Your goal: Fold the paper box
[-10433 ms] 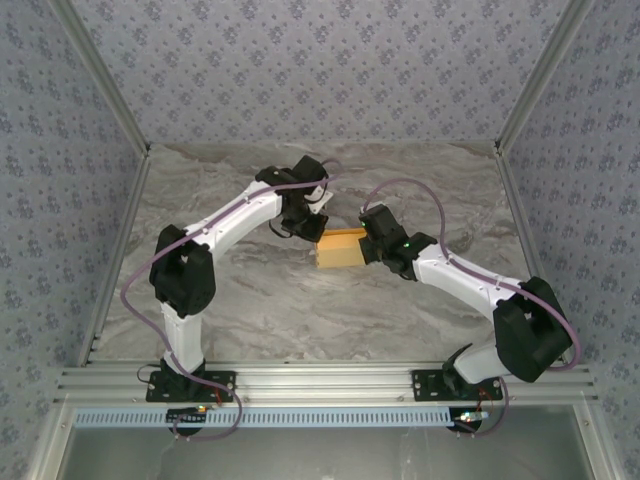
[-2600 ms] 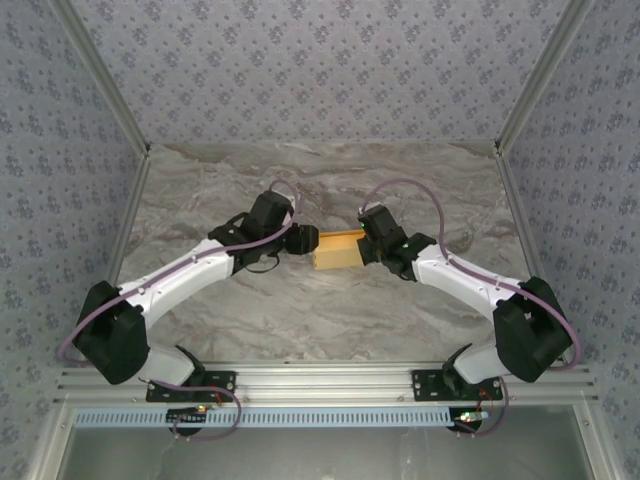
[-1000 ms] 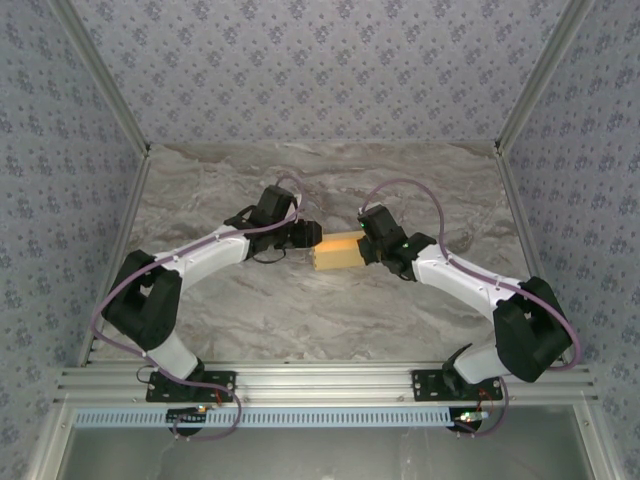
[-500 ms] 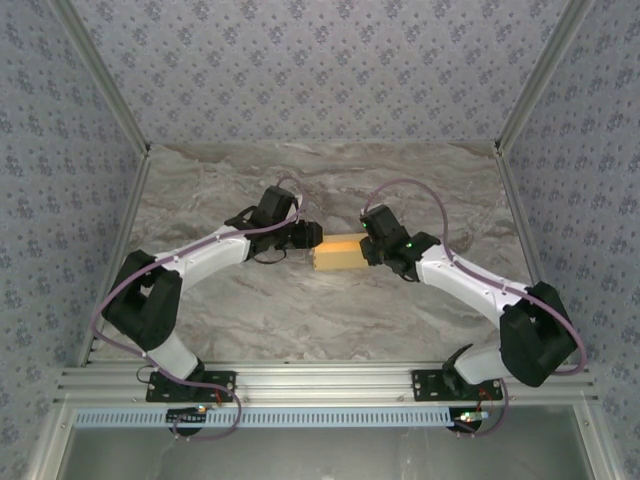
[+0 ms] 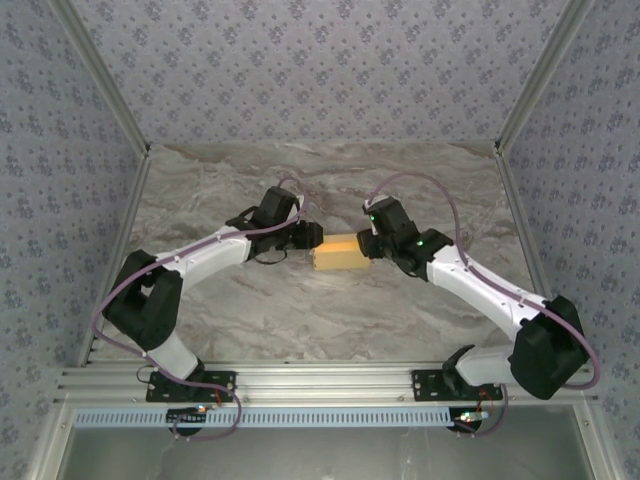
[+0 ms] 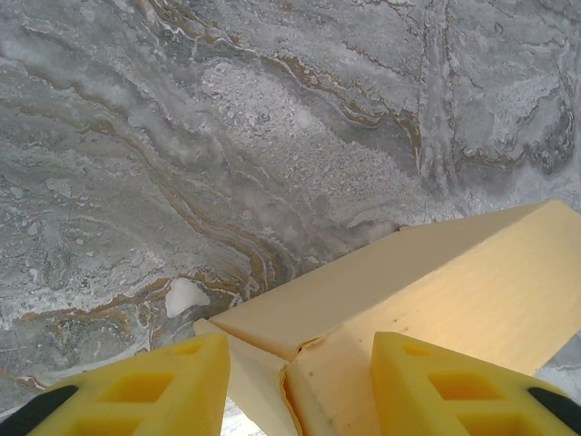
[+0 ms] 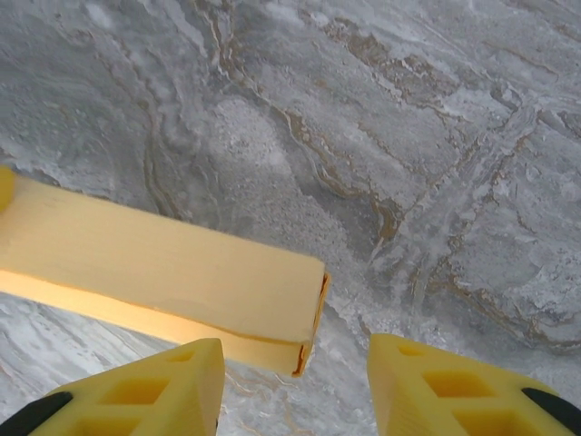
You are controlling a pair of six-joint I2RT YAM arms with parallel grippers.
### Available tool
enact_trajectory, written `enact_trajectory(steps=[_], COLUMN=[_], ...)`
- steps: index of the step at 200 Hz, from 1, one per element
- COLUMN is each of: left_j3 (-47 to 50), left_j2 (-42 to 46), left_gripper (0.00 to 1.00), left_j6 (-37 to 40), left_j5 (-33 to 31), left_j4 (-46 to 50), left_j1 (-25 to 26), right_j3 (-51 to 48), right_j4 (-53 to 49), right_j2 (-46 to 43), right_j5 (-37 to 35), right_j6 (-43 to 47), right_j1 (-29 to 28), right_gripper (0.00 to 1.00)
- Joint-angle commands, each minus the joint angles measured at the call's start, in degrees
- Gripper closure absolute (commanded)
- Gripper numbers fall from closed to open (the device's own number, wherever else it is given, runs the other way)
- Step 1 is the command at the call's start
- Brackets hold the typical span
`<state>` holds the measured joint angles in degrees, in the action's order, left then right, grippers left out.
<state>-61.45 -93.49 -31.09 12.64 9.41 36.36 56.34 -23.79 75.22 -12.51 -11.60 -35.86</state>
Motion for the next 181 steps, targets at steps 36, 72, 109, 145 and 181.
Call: enact_trajectory(steps=[36,72,109,145,181], left_j3=[-1.5,-1.4,-0.7,1.0,2.6], left_j2=[-1.3,-1.1,-0.7,-0.5,-0.5], left_gripper=[0.56,0.55,0.55,0.55,0.54], left_j6=[1.3,1.3,0.9,0.3,-0.4], left_j5=[-0.8,-0.9,-0.9,-1.0,-1.0], left_j4=[4.4,4.2,3.5,2.6,1.3], left_j1=[0.9,1.0,1.2,1.4,1.6], right_j3=[4.6,5.3,2.6,-1.0,-4.1], right_j4=[0.7,0.5,0.9,1.6,2.5], right_j2=[4.8,8.7,9.2,8.9,8.0], right_j5=[7.7,10.3,11.0,10.9,10.7], right_j6=[-0.1,-0.2,-0.9,-1.5,-2.2], right_j1=[5.5,7.4,7.7,7.9,8.1], right_gripper=[0.53,0.54,0.56,0.58,0.59])
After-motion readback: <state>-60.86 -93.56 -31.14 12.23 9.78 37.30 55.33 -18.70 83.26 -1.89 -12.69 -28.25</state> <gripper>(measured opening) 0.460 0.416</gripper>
